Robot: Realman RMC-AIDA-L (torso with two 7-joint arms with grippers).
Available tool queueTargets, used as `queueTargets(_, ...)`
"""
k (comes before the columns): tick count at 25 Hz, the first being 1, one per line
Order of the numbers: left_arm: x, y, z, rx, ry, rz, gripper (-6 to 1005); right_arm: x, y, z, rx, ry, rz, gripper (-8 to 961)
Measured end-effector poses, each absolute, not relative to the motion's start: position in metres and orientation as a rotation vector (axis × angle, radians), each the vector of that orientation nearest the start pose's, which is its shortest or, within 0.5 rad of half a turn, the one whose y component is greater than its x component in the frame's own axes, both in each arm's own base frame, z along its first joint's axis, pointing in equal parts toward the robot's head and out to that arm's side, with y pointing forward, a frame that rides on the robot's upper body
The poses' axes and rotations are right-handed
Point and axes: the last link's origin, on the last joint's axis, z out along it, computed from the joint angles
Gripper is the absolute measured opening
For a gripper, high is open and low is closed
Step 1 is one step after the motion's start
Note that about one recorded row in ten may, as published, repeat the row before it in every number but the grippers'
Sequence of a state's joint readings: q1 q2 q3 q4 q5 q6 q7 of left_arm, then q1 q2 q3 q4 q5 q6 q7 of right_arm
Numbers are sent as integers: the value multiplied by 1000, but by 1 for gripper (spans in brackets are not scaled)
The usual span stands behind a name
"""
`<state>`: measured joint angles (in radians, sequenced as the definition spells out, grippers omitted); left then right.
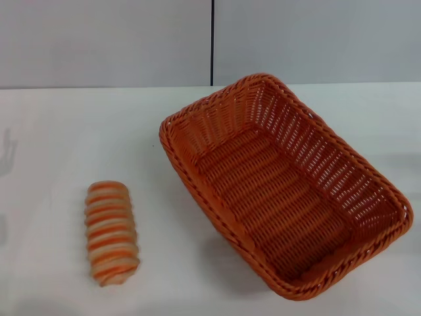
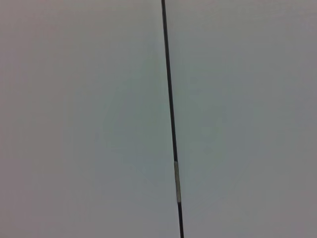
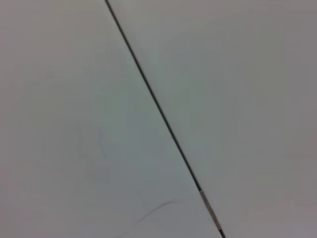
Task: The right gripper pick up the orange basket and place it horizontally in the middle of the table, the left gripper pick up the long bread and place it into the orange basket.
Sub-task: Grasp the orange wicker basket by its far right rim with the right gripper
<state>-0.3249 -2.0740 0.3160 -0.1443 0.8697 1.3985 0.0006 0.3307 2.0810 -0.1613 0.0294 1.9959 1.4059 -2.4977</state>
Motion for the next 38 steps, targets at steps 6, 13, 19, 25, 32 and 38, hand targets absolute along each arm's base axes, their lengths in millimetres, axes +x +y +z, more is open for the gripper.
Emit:
queueTargets(6, -389, 256, 12, -1312, -586, -515, 802, 376, 272, 29, -1261, 835, 1031, 581)
queueTargets(13, -391, 262, 6, -1337, -626, -496, 803, 375, 274, 29, -1280, 827, 1026, 582)
queueTargets(19, -392, 261, 5, -1342, -633, -491, 803, 374, 271, 29, -1301, 812, 1028, 582)
queueTargets(25, -398, 254, 3, -1355, -654, -464, 804, 369, 254, 30, -1401, 725, 1044, 581)
queueTargets(32, -397, 259, 3, -1356, -662, -484, 804, 366, 232, 36, -1499, 623, 1046, 582)
queueTargets(38, -395, 254, 8, -1329, -674, -548, 803, 367, 212, 61, -1609, 593, 1115, 582)
